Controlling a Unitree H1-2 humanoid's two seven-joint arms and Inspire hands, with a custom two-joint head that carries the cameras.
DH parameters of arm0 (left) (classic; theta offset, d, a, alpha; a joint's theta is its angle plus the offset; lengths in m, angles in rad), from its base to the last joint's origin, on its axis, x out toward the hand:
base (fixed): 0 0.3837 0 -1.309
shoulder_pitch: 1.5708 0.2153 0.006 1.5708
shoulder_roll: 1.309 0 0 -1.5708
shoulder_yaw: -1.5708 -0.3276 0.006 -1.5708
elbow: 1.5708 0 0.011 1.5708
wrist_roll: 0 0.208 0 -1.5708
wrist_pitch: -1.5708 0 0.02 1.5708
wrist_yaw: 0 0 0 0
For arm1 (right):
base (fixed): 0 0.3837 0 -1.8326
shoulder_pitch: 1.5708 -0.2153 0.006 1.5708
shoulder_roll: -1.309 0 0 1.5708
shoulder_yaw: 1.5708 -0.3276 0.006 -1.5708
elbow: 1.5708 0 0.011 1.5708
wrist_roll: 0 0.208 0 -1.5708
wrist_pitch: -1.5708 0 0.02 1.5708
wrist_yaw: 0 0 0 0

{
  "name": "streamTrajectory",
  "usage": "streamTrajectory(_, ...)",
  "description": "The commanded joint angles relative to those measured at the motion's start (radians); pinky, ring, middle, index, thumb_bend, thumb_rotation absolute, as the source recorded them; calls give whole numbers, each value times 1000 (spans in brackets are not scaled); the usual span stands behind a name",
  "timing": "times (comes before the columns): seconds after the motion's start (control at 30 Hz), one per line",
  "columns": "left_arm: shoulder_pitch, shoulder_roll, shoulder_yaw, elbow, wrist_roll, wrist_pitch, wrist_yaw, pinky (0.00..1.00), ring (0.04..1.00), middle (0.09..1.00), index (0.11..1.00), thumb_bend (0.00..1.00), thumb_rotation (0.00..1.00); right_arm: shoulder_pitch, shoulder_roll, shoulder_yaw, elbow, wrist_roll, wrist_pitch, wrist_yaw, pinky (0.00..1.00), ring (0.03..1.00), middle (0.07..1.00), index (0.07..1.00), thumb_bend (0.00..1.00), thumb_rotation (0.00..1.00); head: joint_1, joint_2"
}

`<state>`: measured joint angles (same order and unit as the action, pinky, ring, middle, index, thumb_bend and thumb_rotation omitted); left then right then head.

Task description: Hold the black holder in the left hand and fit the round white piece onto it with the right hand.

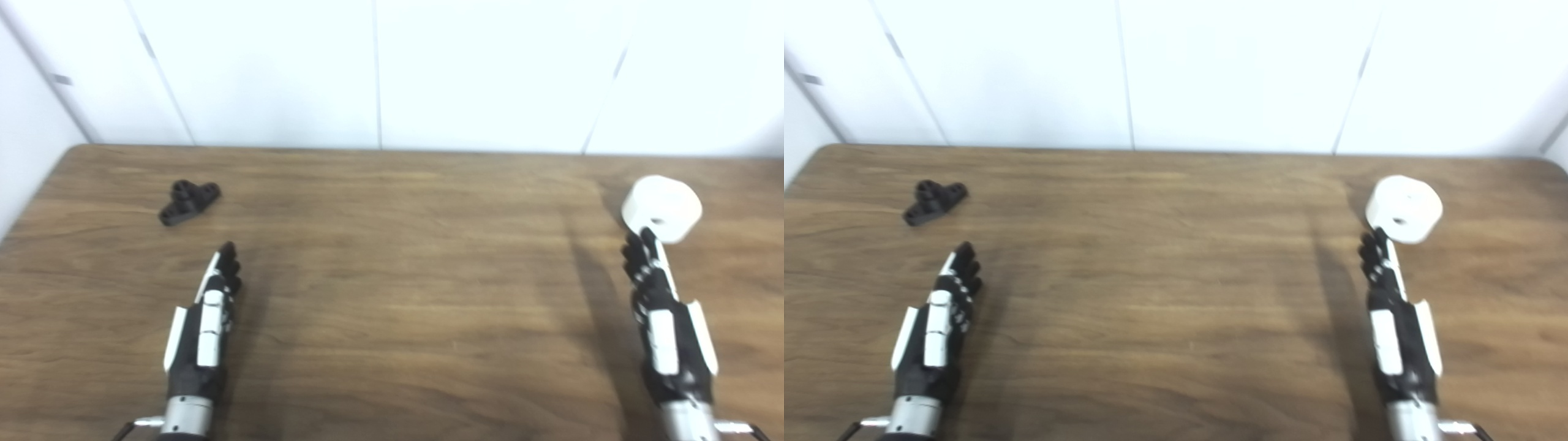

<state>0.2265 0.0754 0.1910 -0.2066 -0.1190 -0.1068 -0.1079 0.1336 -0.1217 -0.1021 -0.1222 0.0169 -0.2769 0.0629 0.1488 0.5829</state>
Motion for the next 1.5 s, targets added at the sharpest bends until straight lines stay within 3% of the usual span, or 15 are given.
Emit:
streamTrajectory(0.0,40,-13,-12,36,6,-54,12,1000,1000,1000,971,387,990,55,-2,-1,118,5,-20,-1,1000,995,980,1000,547,1000,16,-2)
streamTrajectory(0.37,46,-33,-41,41,39,-58,34,1000,1000,1000,963,354,963,46,-27,-8,149,62,-46,25,1000,999,990,1000,557,996,115,-29)
streamTrajectory(1.07,44,-30,-53,88,72,-97,42,1000,1000,1000,978,404,979,42,-31,0,173,56,-45,17,1000,994,985,1000,564,1000,133,-88)
streamTrajectory(1.23,42,-32,-52,103,70,-112,43,1000,1000,1000,970,429,939,43,-29,-2,178,56,-44,13,1000,983,981,1000,575,1000,138,-100)
streamTrajectory(1.47,45,-30,-51,104,80,-109,49,1000,1000,1000,966,415,937,42,-28,0,184,56,-54,15,1000,979,978,1000,571,1000,124,-100)
